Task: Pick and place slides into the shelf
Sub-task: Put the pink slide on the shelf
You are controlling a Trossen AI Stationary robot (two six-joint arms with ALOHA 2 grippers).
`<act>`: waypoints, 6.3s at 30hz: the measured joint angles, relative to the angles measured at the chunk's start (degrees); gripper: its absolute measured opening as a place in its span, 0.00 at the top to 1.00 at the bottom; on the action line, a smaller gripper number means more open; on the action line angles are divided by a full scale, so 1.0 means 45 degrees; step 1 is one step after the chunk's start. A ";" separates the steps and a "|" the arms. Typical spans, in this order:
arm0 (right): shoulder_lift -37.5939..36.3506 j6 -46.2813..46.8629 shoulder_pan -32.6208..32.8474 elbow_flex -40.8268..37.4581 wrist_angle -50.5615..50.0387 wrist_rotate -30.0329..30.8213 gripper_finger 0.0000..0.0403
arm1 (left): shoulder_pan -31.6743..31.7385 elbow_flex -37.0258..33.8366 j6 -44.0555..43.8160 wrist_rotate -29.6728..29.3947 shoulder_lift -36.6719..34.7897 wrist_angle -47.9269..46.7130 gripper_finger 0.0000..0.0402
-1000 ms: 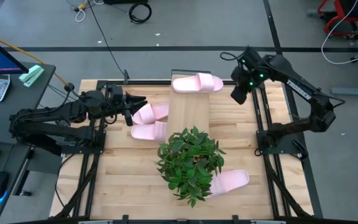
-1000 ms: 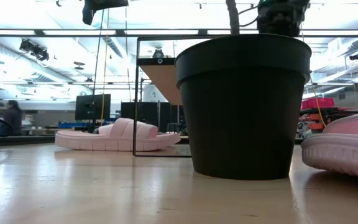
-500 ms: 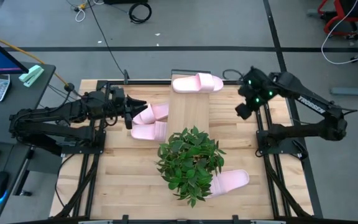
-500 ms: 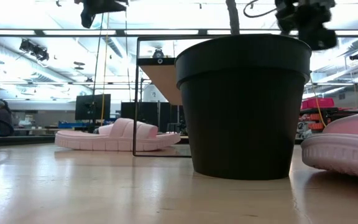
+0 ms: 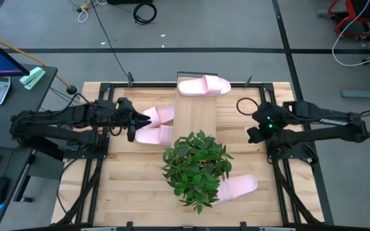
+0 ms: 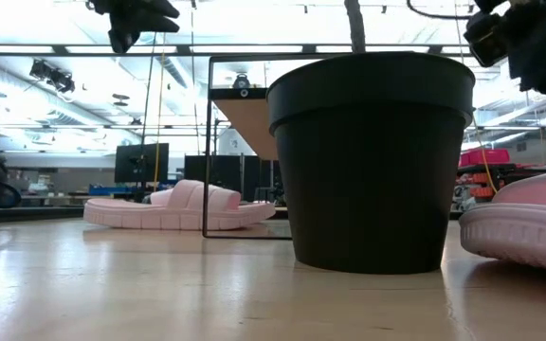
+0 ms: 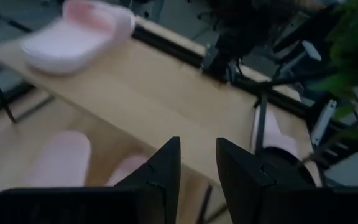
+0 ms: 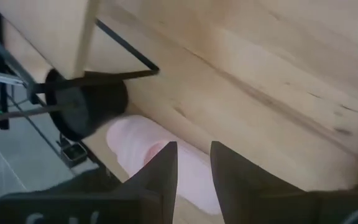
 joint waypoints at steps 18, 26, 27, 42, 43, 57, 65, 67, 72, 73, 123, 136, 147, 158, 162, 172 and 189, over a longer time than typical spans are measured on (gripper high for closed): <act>0.0289 0.0503 0.2161 -0.0024 0.1482 0.2055 0.75 | -0.0245 -0.0011 -0.7831 -0.0852 0.0159 -0.3963 0.73; 0.0287 -0.0571 0.2161 -0.0024 0.1507 0.2148 0.75 | -0.0245 -0.0024 -0.9561 -0.1383 0.1927 -0.3966 0.73; 0.0287 -0.0715 0.2161 -0.0024 0.1507 0.2171 0.75 | -0.0245 -0.0024 -0.9780 -0.1382 0.2277 -0.3961 0.73; 0.0256 -0.2050 0.2192 -0.0024 0.1500 0.2116 0.75 | -0.0389 -0.0024 -1.0761 0.0446 0.6578 -0.2292 0.73; 0.0235 -0.2050 0.2278 -0.0024 0.1491 0.2096 0.75 | -0.0482 -0.0024 -1.0843 0.0446 0.6611 -0.2336 0.73; 0.0107 -0.2078 0.3727 -0.0024 0.1458 0.3023 0.75 | -0.0933 -0.0020 -1.1836 -0.0436 0.6788 -0.2579 0.73; 0.0107 -0.1547 0.3764 -0.0024 0.1468 0.3489 0.75 | -0.0227 -0.0019 -1.0971 -0.0416 0.6819 -0.2673 0.69; 0.0107 -0.1231 0.3764 -0.0024 0.1487 0.3606 0.75 | -0.0078 -0.0019 -1.0953 -0.0340 0.6819 -0.2780 0.65; 0.0107 -0.0792 0.3764 -0.0024 0.1507 0.3797 0.75 | 0.0303 -0.0019 -1.0921 -0.0399 0.6819 -0.3121 0.51; 0.0107 -0.0670 0.3764 -0.0024 0.1507 0.3802 0.75 | 0.0379 -0.0019 -1.0908 -0.0448 0.6819 -0.3133 0.49; 0.0122 0.0194 0.3759 -0.0019 0.1555 0.4013 0.75 | 0.0843 -0.0028 -0.9399 -0.0290 0.9897 0.1098 0.93; 0.0118 0.0185 0.3759 -0.0019 0.1555 0.4067 0.75 | 0.0858 -0.0029 -0.9019 -0.1106 0.8402 -0.2171 0.97; 0.0118 0.0034 0.3764 -0.0019 0.1559 0.4226 0.75 | 0.0954 0.0165 -0.9274 -0.1970 0.3526 -0.3184 0.97; 0.0121 -0.0208 0.3764 -0.0019 0.1868 0.4230 0.75 | 0.1973 0.0180 -0.8548 -0.2668 0.0809 -0.0346 0.97; 0.0120 -0.0379 0.3764 -0.0019 0.2124 0.4226 0.75 | 0.2535 0.0180 -0.7931 -0.1968 0.0801 0.1497 0.97; 0.0117 -0.0327 0.3763 -0.0019 0.2180 0.4219 0.75 | 0.4544 0.0189 -0.7702 0.0491 0.1623 0.3866 0.97; 0.0200 -0.0943 0.3764 0.1999 0.3617 0.6475 0.75 | 0.6160 0.0194 -0.8592 0.5429 0.5856 1.0247 0.97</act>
